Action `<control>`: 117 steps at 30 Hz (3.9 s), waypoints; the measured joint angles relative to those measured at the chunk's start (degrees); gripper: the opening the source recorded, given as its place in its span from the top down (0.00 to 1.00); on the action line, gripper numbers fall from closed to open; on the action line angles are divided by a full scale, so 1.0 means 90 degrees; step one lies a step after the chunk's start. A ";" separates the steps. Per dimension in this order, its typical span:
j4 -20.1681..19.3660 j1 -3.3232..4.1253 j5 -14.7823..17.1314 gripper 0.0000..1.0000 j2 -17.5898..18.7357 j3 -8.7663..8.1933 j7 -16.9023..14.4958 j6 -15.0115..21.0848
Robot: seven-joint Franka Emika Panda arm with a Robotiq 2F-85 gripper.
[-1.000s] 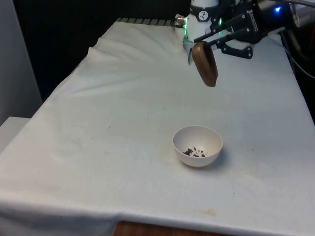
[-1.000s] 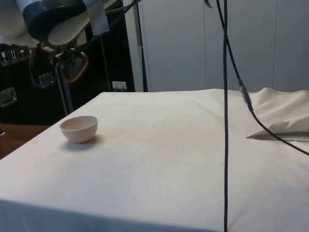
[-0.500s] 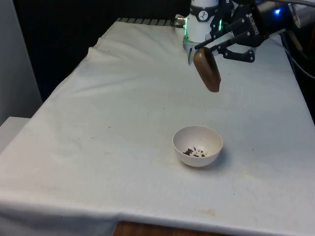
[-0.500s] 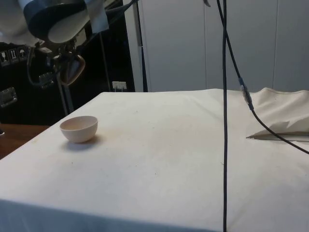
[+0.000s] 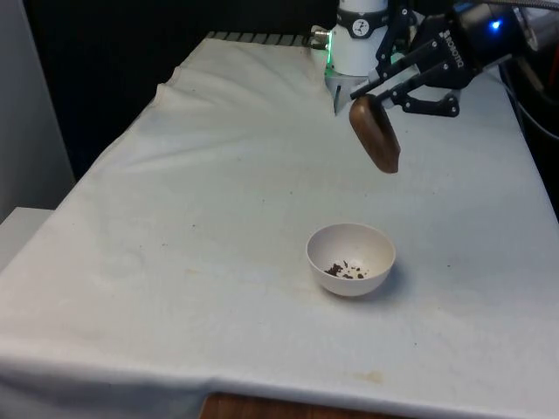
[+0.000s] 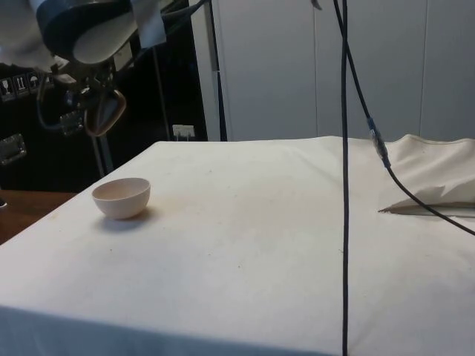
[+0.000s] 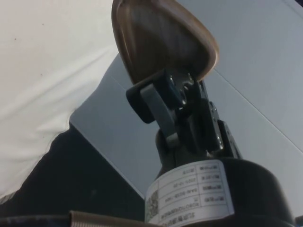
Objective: Pour the coffee beans from the cup into the bowl.
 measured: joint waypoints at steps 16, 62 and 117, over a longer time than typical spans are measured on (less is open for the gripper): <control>0.0000 -0.0159 0.0477 1.00 -0.0045 0.0000 -0.0045 0.0331; -0.0140 -0.0630 0.1687 1.00 -0.0223 -0.0178 -0.0318 0.1203; -0.0401 -0.0713 0.3132 1.00 -0.0598 -0.0923 -0.0089 0.2196</control>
